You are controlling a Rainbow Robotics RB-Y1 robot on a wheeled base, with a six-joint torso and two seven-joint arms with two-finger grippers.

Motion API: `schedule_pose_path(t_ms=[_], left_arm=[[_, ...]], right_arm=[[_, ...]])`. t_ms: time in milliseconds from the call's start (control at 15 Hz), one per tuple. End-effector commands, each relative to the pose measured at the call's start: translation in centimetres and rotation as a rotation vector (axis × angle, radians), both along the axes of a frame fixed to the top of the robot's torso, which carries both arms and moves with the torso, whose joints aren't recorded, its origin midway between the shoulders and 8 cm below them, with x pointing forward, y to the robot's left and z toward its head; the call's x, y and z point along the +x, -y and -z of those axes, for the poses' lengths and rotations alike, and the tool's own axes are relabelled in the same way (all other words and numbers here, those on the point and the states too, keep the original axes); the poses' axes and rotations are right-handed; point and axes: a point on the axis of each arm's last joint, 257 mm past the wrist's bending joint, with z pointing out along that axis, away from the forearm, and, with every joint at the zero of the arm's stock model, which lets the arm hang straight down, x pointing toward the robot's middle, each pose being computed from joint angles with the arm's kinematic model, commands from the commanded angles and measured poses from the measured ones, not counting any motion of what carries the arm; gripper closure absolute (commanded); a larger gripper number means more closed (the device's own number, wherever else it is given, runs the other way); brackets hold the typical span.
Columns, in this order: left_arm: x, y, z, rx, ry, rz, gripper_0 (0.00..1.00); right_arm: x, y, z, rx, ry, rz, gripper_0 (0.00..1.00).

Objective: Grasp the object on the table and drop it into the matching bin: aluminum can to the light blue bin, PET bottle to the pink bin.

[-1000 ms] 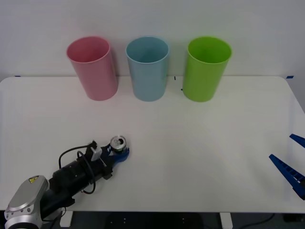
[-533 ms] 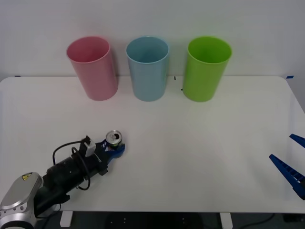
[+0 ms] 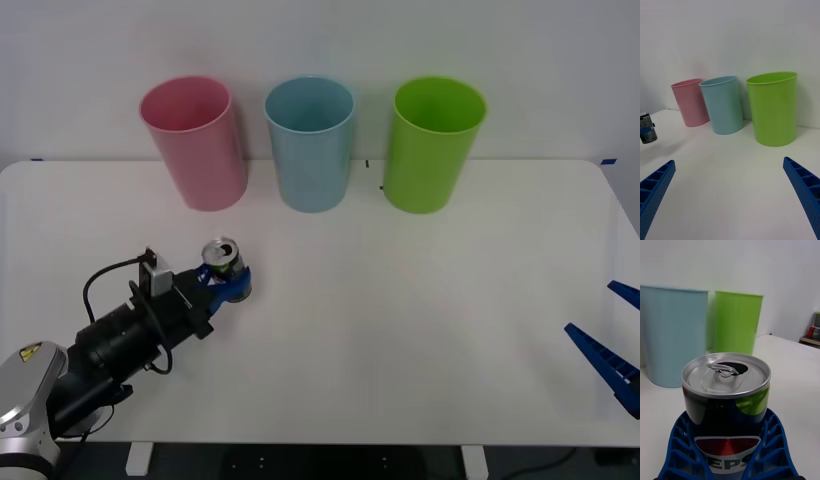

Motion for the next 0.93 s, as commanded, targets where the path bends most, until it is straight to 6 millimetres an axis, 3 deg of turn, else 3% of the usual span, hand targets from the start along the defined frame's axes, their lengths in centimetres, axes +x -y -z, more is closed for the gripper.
schedule_pose_path(t_ms=[67,400,933], left_arm=[[0.6,0.1,-3.5,-0.080,0.001,-0.002,1.00],[2.8,-0.6,-10.9,-0.206,0.038,-0.059,1.00],[8.2,-0.7,-20.3,-0.309,0.133,-0.149,1.00]], right_arm=[[0.0,0.0,0.0,0.000,0.000,0.000,0.00],[0.0,0.0,0.0,0.000,0.000,0.000,0.00],[0.0,0.0,0.0,0.000,0.000,0.000,0.00]])
